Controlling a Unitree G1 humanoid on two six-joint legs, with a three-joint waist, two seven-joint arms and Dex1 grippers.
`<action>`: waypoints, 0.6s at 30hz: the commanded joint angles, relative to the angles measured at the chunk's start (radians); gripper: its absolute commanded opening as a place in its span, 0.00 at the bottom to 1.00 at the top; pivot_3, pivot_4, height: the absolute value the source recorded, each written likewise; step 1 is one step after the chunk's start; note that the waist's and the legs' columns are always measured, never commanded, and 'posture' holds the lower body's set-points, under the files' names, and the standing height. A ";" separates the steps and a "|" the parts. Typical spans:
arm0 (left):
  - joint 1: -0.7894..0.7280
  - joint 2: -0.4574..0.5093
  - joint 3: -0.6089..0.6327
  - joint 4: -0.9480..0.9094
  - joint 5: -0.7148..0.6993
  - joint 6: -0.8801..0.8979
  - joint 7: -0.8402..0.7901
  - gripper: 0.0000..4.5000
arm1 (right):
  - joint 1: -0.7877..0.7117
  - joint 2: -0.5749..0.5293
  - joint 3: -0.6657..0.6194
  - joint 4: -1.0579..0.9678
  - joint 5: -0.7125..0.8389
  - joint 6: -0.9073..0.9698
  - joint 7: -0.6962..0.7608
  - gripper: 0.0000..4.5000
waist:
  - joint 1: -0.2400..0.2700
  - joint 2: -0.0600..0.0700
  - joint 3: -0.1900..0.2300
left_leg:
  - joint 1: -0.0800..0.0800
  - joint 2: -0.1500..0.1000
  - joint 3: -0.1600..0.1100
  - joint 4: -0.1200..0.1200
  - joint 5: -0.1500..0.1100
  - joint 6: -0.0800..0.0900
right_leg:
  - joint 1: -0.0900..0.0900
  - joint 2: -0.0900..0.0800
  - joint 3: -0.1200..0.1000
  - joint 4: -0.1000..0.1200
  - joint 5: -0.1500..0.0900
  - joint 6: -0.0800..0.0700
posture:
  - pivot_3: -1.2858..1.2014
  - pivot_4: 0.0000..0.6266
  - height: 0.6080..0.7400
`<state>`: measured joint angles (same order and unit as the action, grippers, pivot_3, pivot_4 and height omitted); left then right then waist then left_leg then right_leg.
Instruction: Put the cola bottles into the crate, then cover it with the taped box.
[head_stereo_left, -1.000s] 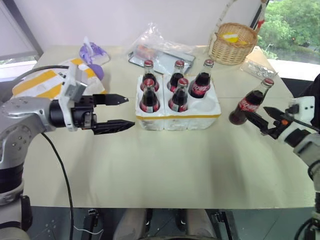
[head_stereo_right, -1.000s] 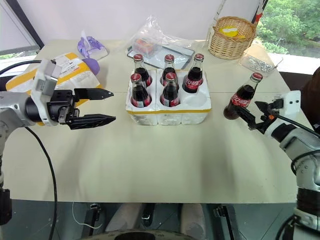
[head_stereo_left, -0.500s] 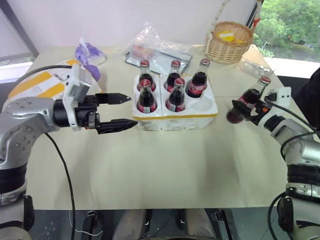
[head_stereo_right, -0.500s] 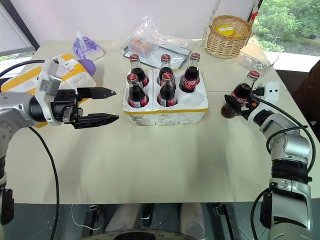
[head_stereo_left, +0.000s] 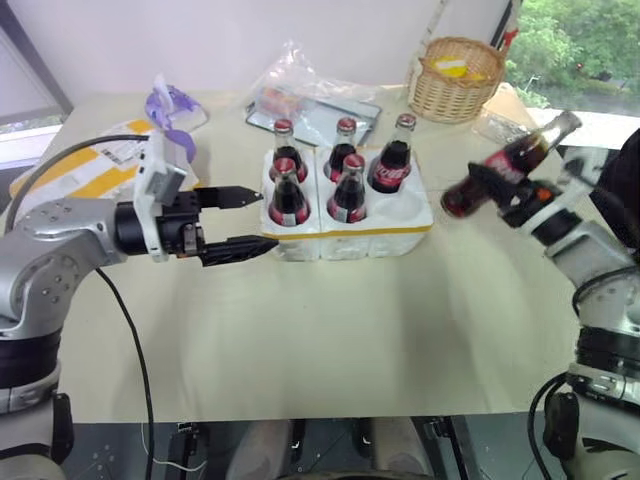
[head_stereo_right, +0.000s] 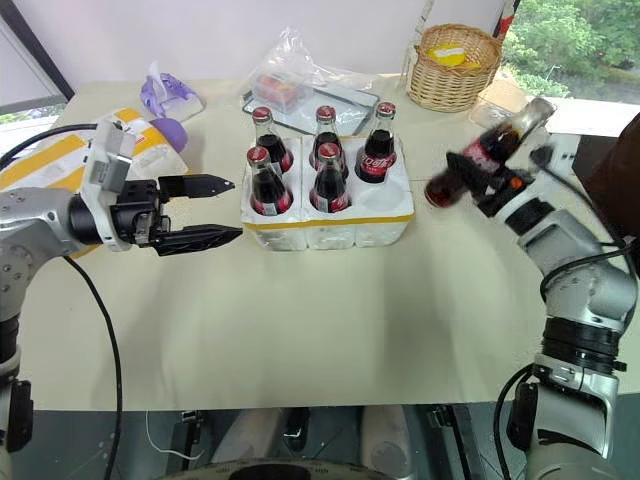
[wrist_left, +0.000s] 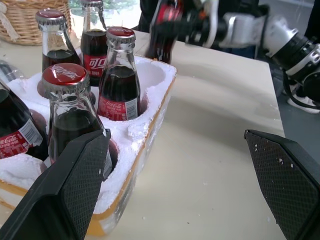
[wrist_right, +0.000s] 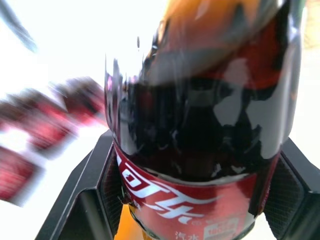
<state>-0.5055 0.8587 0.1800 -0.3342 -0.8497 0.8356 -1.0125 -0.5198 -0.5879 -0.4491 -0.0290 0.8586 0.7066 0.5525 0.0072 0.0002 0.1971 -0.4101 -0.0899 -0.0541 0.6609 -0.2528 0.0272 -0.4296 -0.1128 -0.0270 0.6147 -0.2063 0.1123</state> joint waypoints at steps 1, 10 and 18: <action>-0.001 -0.003 0.021 -0.008 0.007 -0.028 0.012 1.00 | -0.050 0.026 -0.017 -0.128 0.133 0.059 -0.039 0.63 | 0.001 0.000 0.000 | 0.000 0.000 0.000 0.000 0.000 0.000 | 0.000 0.000 0.000 0.000 0.000 0.000 | 0.52 0.24 1.00; -0.011 -0.012 0.017 -0.003 0.026 -0.043 0.028 1.00 | -0.070 0.060 0.167 -0.122 0.013 0.047 -0.042 0.63 | 0.004 0.000 0.000 | 0.000 -0.001 0.000 0.001 0.000 0.000 | 0.000 0.000 0.000 0.000 0.000 0.000 | 0.52 0.24 1.00; 0.001 -0.010 0.034 -0.010 0.027 -0.042 0.044 1.00 | -0.031 -0.017 0.472 -0.085 -0.376 -0.166 0.064 0.63 | 0.002 -0.001 0.000 | 0.000 -0.001 0.000 0.001 0.000 0.000 | 0.000 0.000 -0.002 0.000 0.000 0.000 | 0.52 0.24 1.00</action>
<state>-0.5047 0.8419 0.1817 -0.3239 -0.8187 0.8139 -0.9751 -0.5419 -0.5939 -0.0148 -0.0953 0.5419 0.6096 0.5793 0.0094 -0.0003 0.1970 -0.4103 -0.0911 -0.0538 0.6613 -0.2528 0.0272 -0.4296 -0.1125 -0.0286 0.6145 -0.2062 0.1123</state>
